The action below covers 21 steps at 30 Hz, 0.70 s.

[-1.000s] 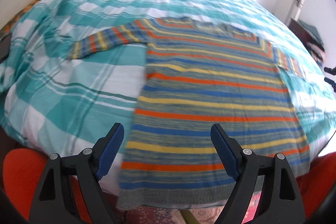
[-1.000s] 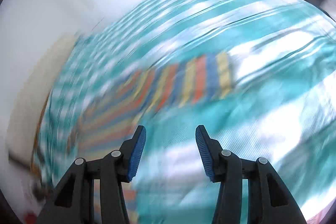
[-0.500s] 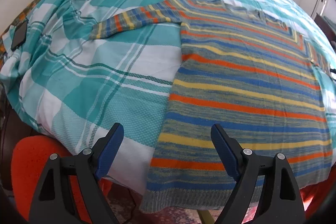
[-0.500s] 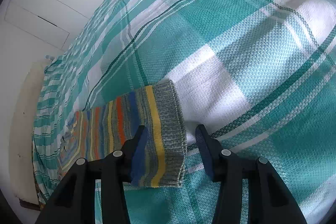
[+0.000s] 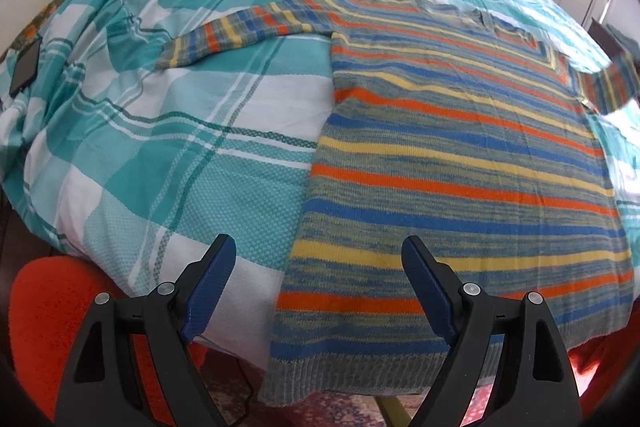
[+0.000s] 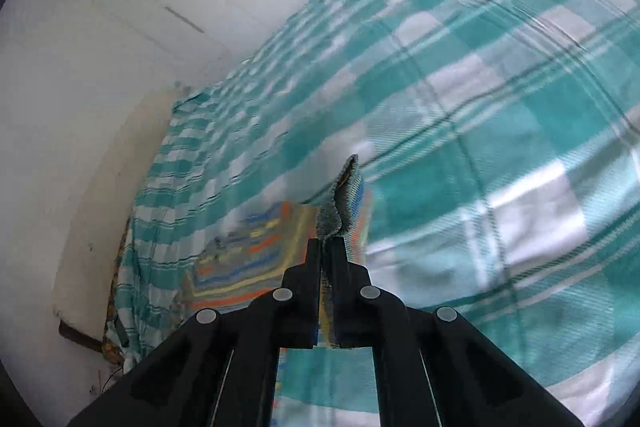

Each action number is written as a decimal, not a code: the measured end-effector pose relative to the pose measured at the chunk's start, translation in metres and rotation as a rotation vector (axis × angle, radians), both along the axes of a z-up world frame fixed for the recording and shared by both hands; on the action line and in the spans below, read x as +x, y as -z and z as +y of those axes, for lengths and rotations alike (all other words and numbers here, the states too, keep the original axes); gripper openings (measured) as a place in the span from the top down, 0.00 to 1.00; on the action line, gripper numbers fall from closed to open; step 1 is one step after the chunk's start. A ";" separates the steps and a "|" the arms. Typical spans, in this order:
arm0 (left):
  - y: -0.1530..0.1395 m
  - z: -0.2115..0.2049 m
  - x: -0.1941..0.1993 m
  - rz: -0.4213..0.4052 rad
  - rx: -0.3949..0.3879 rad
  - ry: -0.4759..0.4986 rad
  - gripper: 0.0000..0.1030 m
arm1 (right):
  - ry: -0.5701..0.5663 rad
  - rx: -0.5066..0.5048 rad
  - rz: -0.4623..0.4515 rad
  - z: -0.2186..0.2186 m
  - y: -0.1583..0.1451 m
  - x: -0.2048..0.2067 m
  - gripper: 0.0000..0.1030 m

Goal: Fold small clothes
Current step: 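Carry the held sleeve across the sweater body with the right gripper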

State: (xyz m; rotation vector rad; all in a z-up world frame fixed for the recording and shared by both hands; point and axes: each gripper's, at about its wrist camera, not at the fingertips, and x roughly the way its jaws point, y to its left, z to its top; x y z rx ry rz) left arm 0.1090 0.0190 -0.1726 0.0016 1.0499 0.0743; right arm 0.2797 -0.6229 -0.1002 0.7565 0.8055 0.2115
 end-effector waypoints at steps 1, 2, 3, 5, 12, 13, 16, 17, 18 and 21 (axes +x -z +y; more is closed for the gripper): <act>-0.002 0.002 0.000 -0.007 -0.011 -0.001 0.16 | -0.043 0.005 -0.025 0.023 -0.016 0.009 0.95; -0.003 0.004 -0.001 -0.013 -0.019 -0.002 0.16 | -0.068 0.010 -0.039 0.040 -0.024 0.015 0.95; -0.004 0.006 -0.001 -0.020 -0.027 -0.005 0.16 | -0.103 0.019 -0.056 0.062 -0.034 0.023 0.95; -0.006 0.012 -0.002 -0.027 -0.043 -0.015 0.16 | -0.178 0.025 -0.079 0.110 -0.048 0.041 0.95; -0.003 0.038 -0.005 -0.005 -0.107 -0.088 0.16 | -0.386 0.032 -0.065 0.260 -0.030 0.100 0.82; -0.002 0.041 -0.005 -0.003 -0.115 -0.096 0.16 | -0.402 0.037 -0.038 0.271 -0.022 0.108 0.70; -0.002 0.044 -0.005 -0.006 -0.126 -0.109 0.16 | -0.369 -0.025 -0.014 0.270 -0.006 0.116 0.40; -0.002 0.044 -0.005 -0.005 -0.129 -0.110 0.16 | -0.354 -0.015 -0.002 0.262 -0.002 0.119 0.41; -0.001 0.043 -0.004 -0.002 -0.130 -0.107 0.16 | -0.329 -0.003 0.021 0.251 0.005 0.120 0.45; 0.002 0.036 -0.001 0.008 -0.115 -0.087 0.16 | -0.333 -0.042 0.127 0.230 0.031 0.119 0.63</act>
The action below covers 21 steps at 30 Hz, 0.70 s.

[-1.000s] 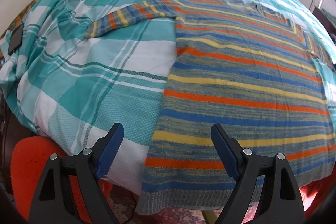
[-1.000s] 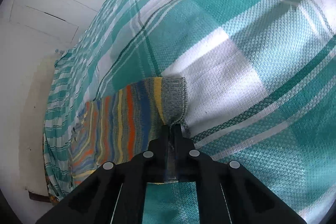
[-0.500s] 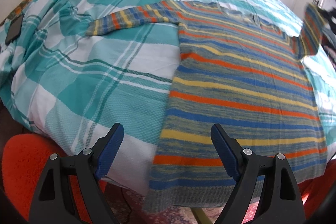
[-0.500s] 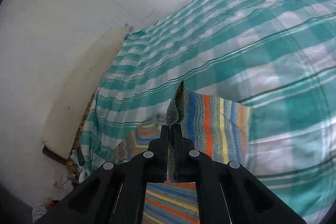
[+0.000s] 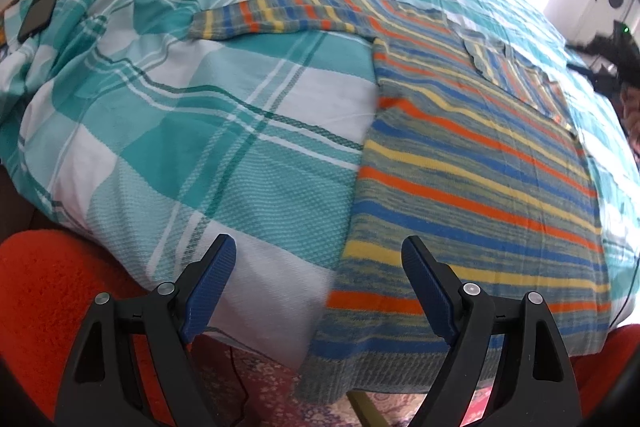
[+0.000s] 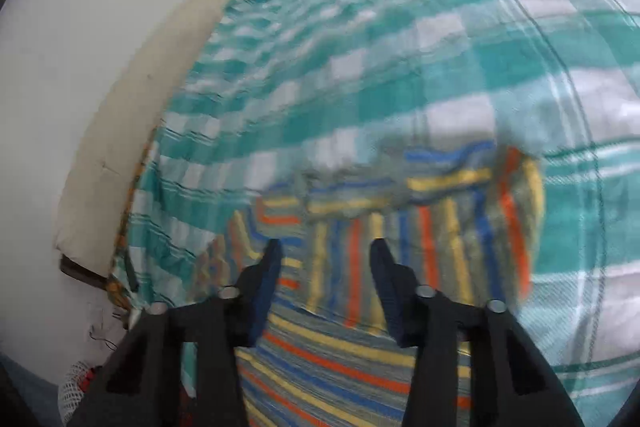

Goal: Fold small clothes
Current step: 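Carry the held sleeve across the sweater body with the right gripper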

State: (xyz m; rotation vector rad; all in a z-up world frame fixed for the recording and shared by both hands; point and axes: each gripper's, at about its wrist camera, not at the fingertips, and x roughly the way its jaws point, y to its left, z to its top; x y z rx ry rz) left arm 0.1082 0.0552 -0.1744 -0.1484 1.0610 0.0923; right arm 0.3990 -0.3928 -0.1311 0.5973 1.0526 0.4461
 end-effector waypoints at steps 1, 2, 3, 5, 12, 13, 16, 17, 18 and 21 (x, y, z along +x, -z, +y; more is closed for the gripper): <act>0.001 -0.002 0.001 0.002 0.008 0.008 0.16 | -0.026 -0.041 0.036 -0.002 0.014 -0.002 0.64; 0.001 -0.005 0.001 0.004 0.016 0.016 0.16 | -0.048 -0.078 0.068 -0.004 0.026 -0.005 0.64; 0.001 -0.009 0.001 0.004 0.028 0.027 0.16 | -0.071 -0.136 0.114 -0.006 0.044 -0.009 0.67; 0.001 -0.012 0.000 -0.001 0.049 0.039 0.16 | -0.068 -0.294 0.217 -0.016 0.077 -0.015 0.79; 0.007 -0.018 0.003 0.013 0.083 0.062 0.16 | 0.012 -0.382 0.169 -0.051 0.057 -0.012 0.91; 0.007 -0.019 0.004 0.015 0.084 0.062 0.16 | -0.004 -0.378 0.145 -0.046 0.050 -0.006 0.91; 0.010 -0.023 0.006 0.023 0.100 0.067 0.16 | -0.060 -0.377 0.104 -0.029 0.047 0.018 0.91; 0.011 -0.024 0.006 0.025 0.106 0.068 0.16 | -0.066 -0.390 0.108 -0.024 0.051 0.022 0.91; 0.012 -0.025 0.006 0.028 0.113 0.070 0.16 | -0.067 -0.423 0.124 -0.022 0.060 0.032 0.91; 0.013 -0.028 0.006 0.037 0.136 0.079 0.16 | -0.006 -0.581 0.147 -0.026 0.081 0.047 1.00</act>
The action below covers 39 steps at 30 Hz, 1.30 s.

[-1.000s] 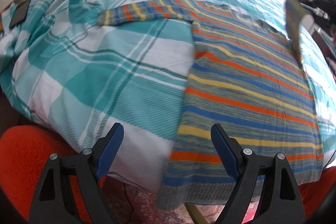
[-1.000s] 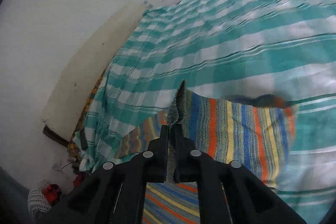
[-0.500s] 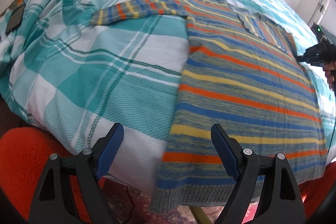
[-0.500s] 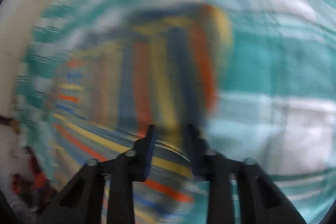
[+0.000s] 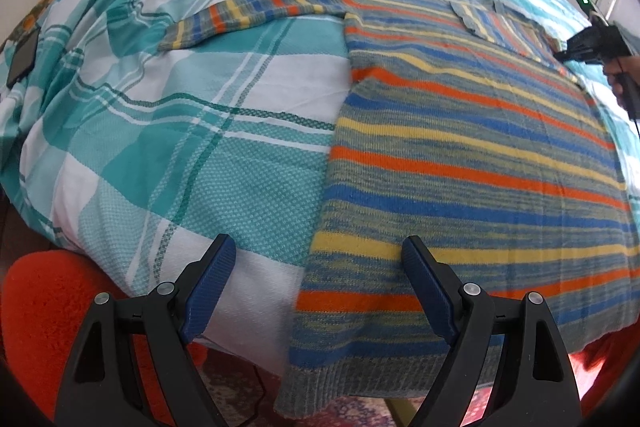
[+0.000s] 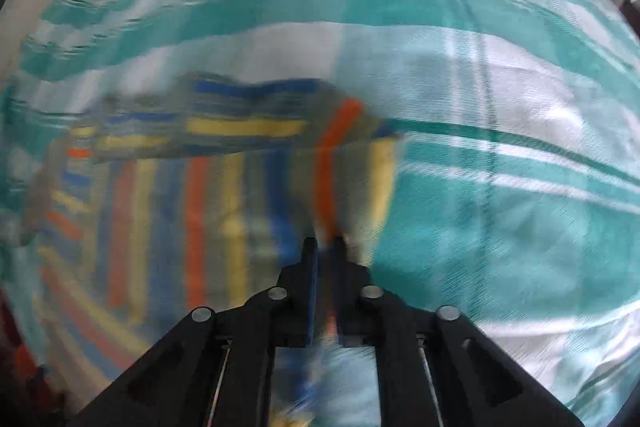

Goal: Fold small clothes
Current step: 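Carry the held sleeve across the sweater body with the right gripper, then grasp the other sleeve cuff with the left gripper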

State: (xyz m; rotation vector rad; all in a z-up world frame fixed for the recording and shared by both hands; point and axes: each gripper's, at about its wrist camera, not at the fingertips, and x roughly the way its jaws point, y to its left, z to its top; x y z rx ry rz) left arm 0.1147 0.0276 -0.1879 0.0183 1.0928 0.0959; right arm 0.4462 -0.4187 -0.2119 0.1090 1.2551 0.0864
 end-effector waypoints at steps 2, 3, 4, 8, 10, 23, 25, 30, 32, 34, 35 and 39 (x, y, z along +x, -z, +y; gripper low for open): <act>0.001 -0.001 0.001 0.001 0.012 0.005 0.16 | 0.064 0.014 -0.046 -0.009 0.002 0.003 1.00; 0.001 -0.002 0.002 0.001 0.016 0.008 0.16 | 0.080 0.015 -0.057 -0.010 0.001 0.004 1.00; 0.001 -0.003 0.003 0.002 0.016 0.011 0.16 | 0.076 0.003 -0.064 -0.008 -0.002 0.003 1.00; 0.000 -0.004 0.004 -0.004 0.000 0.015 0.16 | -0.003 -0.024 -0.121 0.007 -0.026 -0.018 0.96; -0.002 -0.005 0.002 -0.011 -0.008 0.022 0.16 | -0.053 0.051 -0.129 0.012 -0.037 -0.040 0.96; -0.013 -0.018 -0.021 -0.063 0.025 0.116 0.15 | -0.207 0.152 -0.022 0.051 -0.020 -0.308 0.96; -0.012 -0.023 -0.023 -0.064 0.039 0.135 0.13 | -0.109 0.199 -0.037 0.034 -0.018 -0.342 0.96; -0.004 -0.036 -0.024 -0.033 0.066 0.182 0.11 | 0.067 0.239 -0.164 0.024 -0.046 -0.387 0.91; -0.003 -0.041 -0.025 -0.024 0.078 0.200 0.11 | 0.067 0.295 -0.213 0.040 -0.059 -0.392 0.86; -0.007 -0.043 -0.027 -0.032 0.077 0.210 0.11 | 0.028 0.319 -0.229 0.064 -0.065 -0.388 0.64; -0.011 -0.041 -0.028 -0.039 0.069 0.210 0.11 | 0.002 0.323 -0.231 0.078 -0.065 -0.386 0.49; -0.027 -0.022 -0.028 -0.055 0.003 0.157 0.11 | -0.079 0.334 -0.185 0.119 -0.048 -0.372 0.47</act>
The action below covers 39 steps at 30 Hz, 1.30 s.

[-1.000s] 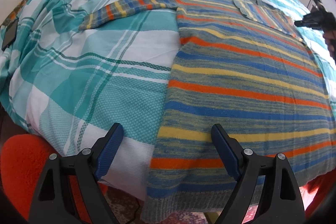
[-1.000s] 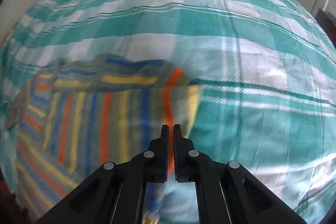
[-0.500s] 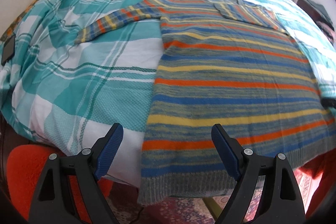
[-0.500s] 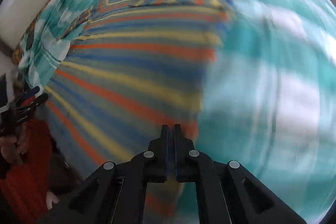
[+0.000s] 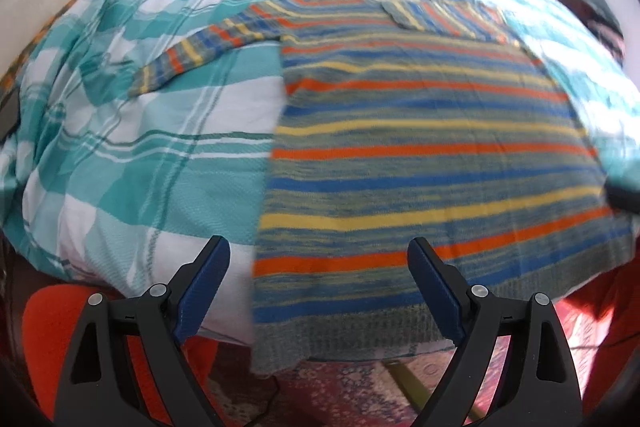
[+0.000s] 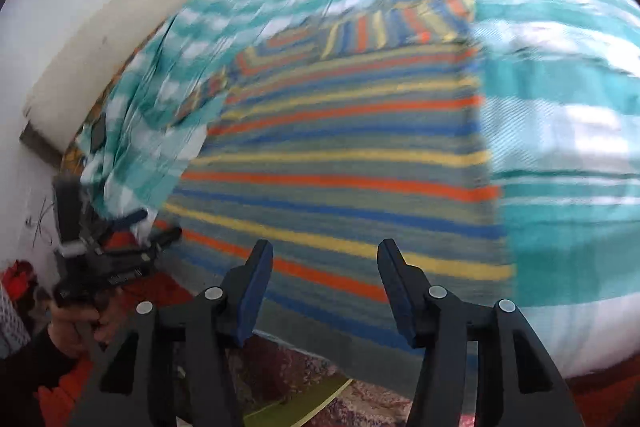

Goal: Fold small clothes
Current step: 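Grasp the other sleeve cuff with the left gripper, then fold the held sleeve across the body with the left gripper and release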

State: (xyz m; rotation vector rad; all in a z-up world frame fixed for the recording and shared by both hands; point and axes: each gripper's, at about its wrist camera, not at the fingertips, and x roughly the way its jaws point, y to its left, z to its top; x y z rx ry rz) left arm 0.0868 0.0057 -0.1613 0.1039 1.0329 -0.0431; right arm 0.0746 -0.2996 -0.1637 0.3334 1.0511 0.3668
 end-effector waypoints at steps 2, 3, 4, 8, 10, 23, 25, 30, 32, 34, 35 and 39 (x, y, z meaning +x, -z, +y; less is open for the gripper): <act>-0.007 0.017 0.008 0.000 -0.055 -0.036 0.10 | -0.017 -0.005 0.030 0.011 0.013 -0.002 0.47; -0.012 0.032 0.018 -0.005 -0.092 -0.068 0.10 | -0.025 -0.014 0.047 0.012 0.018 -0.003 0.47; -0.016 0.046 0.028 -0.011 -0.119 -0.100 0.10 | -0.029 -0.019 0.060 0.011 0.022 -0.006 0.47; -0.025 0.122 0.088 0.017 -0.326 -0.282 0.07 | -0.020 -0.008 0.066 0.008 0.028 -0.009 0.47; -0.014 0.170 0.124 0.064 -0.460 -0.401 0.07 | -0.013 -0.002 0.068 0.006 0.030 -0.009 0.47; 0.059 0.264 0.210 0.158 -0.733 -0.711 0.48 | -0.045 -0.048 0.078 0.013 0.040 -0.003 0.39; 0.058 0.266 0.215 0.156 -0.725 -0.716 0.77 | -0.043 -0.041 0.080 0.012 0.042 0.000 0.38; 0.024 0.253 0.231 0.109 -0.544 -0.654 0.97 | -0.043 -0.034 0.076 0.012 0.042 0.000 0.37; -0.007 0.231 0.239 0.052 -0.414 -0.602 0.97 | -0.045 -0.035 0.071 0.013 0.042 -0.001 0.37; -0.038 0.196 0.249 -0.015 -0.292 -0.509 0.97 | -0.045 -0.031 0.066 0.012 0.042 -0.001 0.36; -0.055 0.171 0.255 -0.051 -0.234 -0.440 0.97 | -0.045 -0.029 0.065 0.012 0.043 -0.001 0.35; -0.099 0.057 0.275 -0.154 -0.088 -0.155 0.97 | -0.049 -0.030 0.061 0.013 0.042 -0.002 0.33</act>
